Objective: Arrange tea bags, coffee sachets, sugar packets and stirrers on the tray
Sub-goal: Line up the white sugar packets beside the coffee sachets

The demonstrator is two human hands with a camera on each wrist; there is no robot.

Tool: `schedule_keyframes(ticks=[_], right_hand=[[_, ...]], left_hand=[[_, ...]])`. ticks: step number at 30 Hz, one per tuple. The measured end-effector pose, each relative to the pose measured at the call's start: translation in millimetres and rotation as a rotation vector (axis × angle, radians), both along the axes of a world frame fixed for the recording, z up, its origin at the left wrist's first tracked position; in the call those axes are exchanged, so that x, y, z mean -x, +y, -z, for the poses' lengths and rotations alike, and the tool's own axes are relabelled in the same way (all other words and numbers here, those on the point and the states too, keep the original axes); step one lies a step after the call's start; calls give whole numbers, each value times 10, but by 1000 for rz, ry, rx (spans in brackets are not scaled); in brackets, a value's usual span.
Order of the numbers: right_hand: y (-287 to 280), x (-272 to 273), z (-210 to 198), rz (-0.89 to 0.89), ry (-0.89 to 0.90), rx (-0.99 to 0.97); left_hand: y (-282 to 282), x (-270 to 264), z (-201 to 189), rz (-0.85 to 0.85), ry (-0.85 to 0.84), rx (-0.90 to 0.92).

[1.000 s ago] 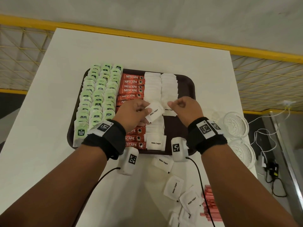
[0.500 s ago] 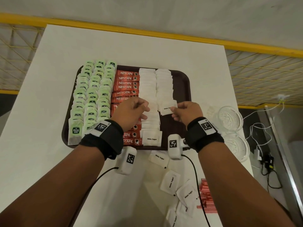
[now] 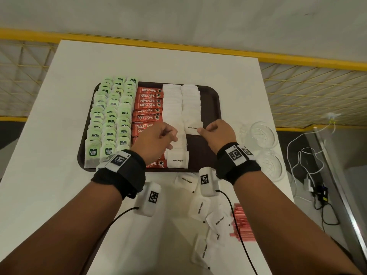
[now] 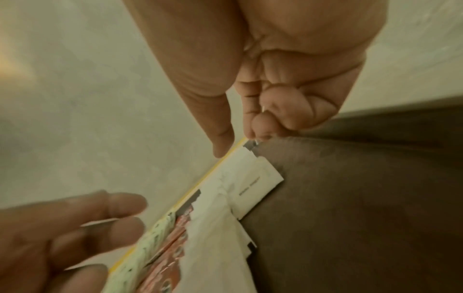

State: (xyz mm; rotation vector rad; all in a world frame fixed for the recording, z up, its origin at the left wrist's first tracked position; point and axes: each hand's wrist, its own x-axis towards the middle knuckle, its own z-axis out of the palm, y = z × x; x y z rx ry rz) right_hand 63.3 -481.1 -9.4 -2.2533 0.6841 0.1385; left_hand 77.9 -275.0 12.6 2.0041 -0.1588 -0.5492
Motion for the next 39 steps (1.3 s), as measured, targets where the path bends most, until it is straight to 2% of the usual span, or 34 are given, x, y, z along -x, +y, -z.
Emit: schedule_keyframes(ticks=[6, 12, 18, 20, 26, 32, 39], right_hand=[[-30, 666, -297, -195, -2, -12], [-184, 1422, -304, -432, 150, 70], [-272, 1962, -177, -547, 333, 155], [-236, 2018, -145, -571, 332, 194], [-77, 1986, -26, -832, 287, 433], [-18, 1947, -21, -894, 268, 541], [-17, 1871, -17, -891, 337, 537]], left_hand=[[-104, 431, -1, 136, 22, -64], [-200, 881, 112, 260, -52, -204], [-268, 1244, 255, 410, -216, -433], [-317, 1293, 289, 447, -249, -521], [-424, 1352, 292, 557, -270, -793], [-364, 1366, 372, 478, -338, -897], [-278, 1377, 452, 356, -279, -855]])
